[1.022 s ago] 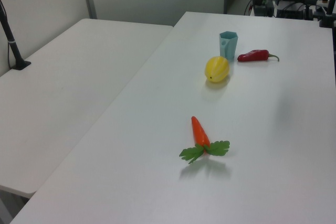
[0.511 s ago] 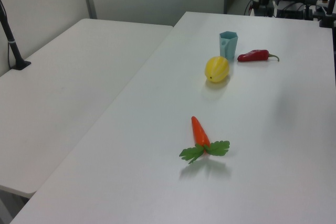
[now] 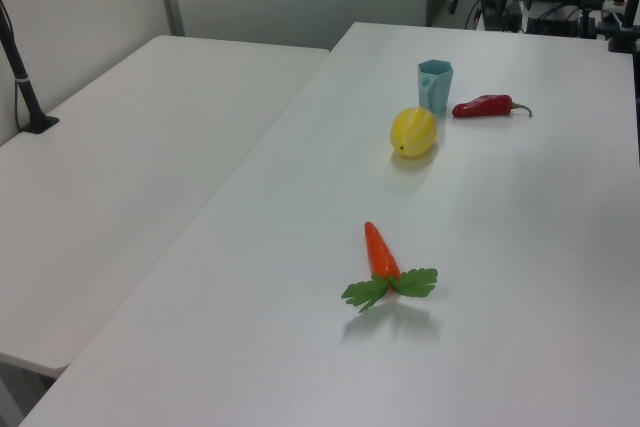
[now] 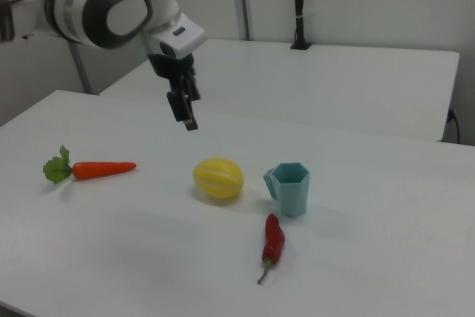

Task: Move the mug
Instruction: 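Move the gripper down toward the teal mug beside the red pepper, then lower the gripper onto the teal mug rim and close it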

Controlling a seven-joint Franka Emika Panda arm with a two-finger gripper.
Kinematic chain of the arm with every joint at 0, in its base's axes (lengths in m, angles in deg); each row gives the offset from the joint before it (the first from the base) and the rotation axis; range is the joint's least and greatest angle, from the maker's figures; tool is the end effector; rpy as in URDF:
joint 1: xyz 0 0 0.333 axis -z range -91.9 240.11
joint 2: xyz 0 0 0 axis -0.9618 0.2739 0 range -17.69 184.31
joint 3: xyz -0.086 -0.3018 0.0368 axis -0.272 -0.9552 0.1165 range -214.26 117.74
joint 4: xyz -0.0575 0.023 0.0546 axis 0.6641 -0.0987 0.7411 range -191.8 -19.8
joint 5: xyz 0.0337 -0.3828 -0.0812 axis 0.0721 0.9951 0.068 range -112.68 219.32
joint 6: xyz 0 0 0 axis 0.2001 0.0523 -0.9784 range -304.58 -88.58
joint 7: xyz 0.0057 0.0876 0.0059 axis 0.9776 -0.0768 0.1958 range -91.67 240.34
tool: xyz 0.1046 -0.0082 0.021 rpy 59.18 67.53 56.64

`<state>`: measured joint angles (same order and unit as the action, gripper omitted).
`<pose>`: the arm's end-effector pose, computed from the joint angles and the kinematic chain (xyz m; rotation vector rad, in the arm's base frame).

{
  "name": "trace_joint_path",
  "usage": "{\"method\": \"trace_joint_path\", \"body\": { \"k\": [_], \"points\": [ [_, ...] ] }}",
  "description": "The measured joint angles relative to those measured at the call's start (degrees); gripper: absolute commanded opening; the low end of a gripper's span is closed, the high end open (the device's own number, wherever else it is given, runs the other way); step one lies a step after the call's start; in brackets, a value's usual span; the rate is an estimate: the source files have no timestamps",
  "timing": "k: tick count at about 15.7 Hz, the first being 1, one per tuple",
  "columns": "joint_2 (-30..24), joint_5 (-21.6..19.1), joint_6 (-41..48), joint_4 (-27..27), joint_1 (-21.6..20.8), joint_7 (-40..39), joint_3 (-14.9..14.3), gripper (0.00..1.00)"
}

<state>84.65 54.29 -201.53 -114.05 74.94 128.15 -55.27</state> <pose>0.5855 -0.0810 0.5788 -2.6303 1.5610 -0.3167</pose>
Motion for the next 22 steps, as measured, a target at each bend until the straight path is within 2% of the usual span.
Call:
{"method": "trace_joint_path", "body": {
  "k": [2,3,7,11,18,22],
  "points": [
    [1.94,3.05,-3.26,0.08,0.02,9.07,0.00,0.97],
    [2.97,3.84,-5.18,0.09,0.06,12.07,0.00,0.91],
    [8.23,4.45,-11.92,0.16,1.01,17.15,-0.03,0.72],
    [13.04,4.99,-16.60,0.36,1.38,19.42,-0.05,0.68],
    [19.92,10.68,-22.20,1.68,2.08,25.80,-0.08,0.65],
    [21.99,12.22,-22.72,2.10,2.23,26.88,-0.09,0.64]
  ]
}}
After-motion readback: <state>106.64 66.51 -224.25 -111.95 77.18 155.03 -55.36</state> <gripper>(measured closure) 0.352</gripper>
